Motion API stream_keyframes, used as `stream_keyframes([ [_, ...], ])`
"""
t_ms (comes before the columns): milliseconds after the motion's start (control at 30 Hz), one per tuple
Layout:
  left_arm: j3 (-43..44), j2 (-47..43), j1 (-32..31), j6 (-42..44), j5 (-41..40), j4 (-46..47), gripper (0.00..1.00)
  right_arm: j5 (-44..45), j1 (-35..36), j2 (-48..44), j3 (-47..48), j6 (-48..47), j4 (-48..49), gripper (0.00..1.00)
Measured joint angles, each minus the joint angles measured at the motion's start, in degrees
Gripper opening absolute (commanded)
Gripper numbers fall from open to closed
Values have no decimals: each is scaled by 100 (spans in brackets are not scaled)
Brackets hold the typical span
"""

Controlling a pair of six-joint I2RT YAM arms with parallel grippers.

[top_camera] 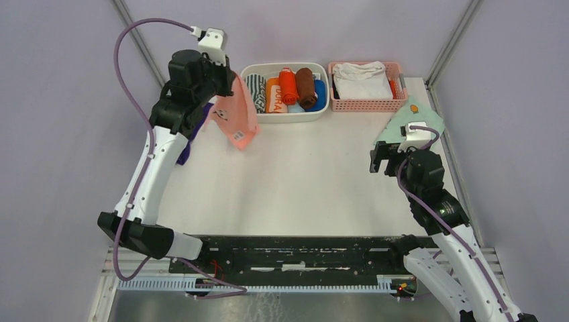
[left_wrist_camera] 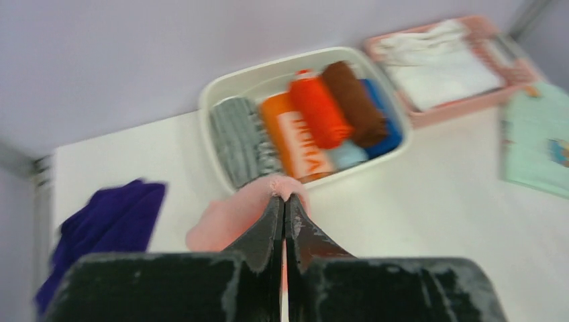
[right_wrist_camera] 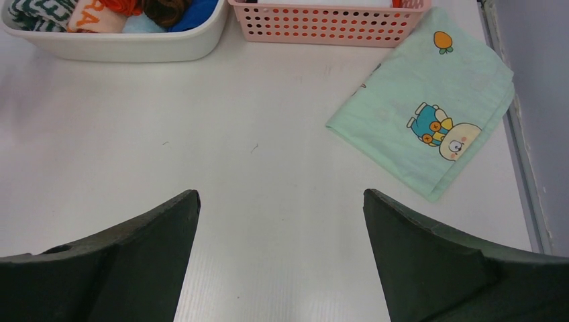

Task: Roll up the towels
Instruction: Place the towel at the center of the board.

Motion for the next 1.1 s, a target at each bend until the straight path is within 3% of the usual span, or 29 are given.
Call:
stream_keyframes([
  [200, 472, 291, -826, -313, 1370, -118, 3, -164, 0, 7, 70, 22, 17, 100],
  [367, 264, 437, -1108, -376, 1934, -177, 7, -330, 0, 87, 195, 22, 17, 100],
  [467, -339, 407, -1097, -457, 1915, -63, 18, -562, 0, 293, 291, 17, 15, 100],
  [600, -1469, 472, -1075, -660, 1513, 26, 47, -1034, 0, 879, 415, 13, 15, 100],
  [700, -2055, 621, -1073, -901, 1143, 50, 60, -1436, 0, 1438, 463, 15, -4, 100],
  [900, -3082, 459, -1064, -1423, 621, 358, 67, -2039, 4, 2306, 481, 20, -57, 100],
  [1100, -3801, 149, -1165, -1851, 627, 721, 71, -2341, 74, 2618, 481, 35, 42, 100],
])
